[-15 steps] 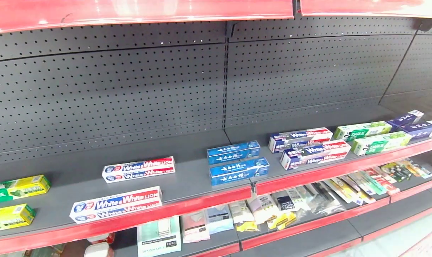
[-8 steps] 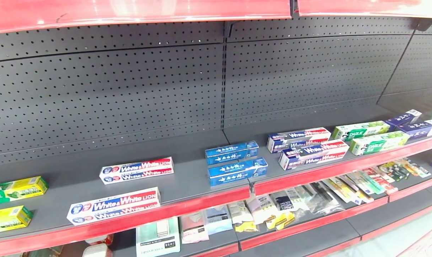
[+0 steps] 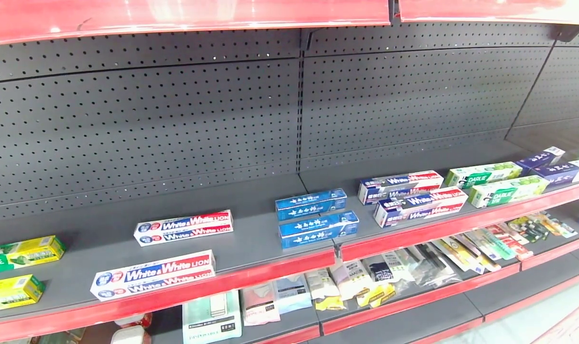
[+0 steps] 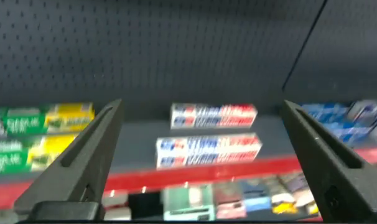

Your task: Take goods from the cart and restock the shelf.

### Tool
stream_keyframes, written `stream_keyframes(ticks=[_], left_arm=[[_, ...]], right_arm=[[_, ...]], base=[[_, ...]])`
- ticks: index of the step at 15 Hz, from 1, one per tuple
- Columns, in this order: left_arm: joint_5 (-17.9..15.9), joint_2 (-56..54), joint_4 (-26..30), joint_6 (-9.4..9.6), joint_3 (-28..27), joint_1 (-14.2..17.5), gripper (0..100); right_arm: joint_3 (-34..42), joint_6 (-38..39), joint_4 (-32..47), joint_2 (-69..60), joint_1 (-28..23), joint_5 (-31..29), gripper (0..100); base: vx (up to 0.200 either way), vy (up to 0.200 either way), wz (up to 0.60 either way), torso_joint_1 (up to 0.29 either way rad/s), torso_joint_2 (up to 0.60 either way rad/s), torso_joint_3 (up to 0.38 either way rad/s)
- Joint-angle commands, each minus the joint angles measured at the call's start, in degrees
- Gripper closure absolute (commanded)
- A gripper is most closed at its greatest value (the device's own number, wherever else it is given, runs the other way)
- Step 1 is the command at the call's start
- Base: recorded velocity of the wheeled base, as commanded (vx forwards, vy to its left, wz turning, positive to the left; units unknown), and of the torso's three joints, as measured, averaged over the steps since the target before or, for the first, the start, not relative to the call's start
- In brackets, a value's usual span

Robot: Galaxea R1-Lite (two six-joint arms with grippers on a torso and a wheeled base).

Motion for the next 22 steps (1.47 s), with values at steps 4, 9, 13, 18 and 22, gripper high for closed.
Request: stream_keyframes(ticks=[4,9,13,18,22], left_arm=[[7.1,38.0,13.3,10.16,-14.7,14.3,0],[7.7,47.7,12.8,10.43,-9.7,15.1,0],[7.8,54.6,10.2,10.86,-10.5,15.8,0],[9.6,60.9,3.3,15.87,-10.2,18.0,0],[9.2,63.6,3.1,19.92,-10.3,20.1,0]], right_arm=[[0.0,0.0,0.0,0.2,0.0,0.0,0],[0.1,0.0,0.0,0.2,0.0,0.0,0],[0.0,0.0,0.0,0.2,0.0,0.0,0],[0.0,0.0,0.0,0.2,0.0,0.0,0],[0.0,0.0,0.0,0.2,0.0,0.0,0]], base=[[0.0,0.0,0.0,0.0,0.0,0.0],[0.0,0.0,0.0,0.0,0.0,0.0],[0.0,0.0,0.0,0.0,0.0,0.0],[0.0,0.0,0.0,0.0,0.0,0.0],[0.0,0.0,0.0,0.0,0.0,0.0]])
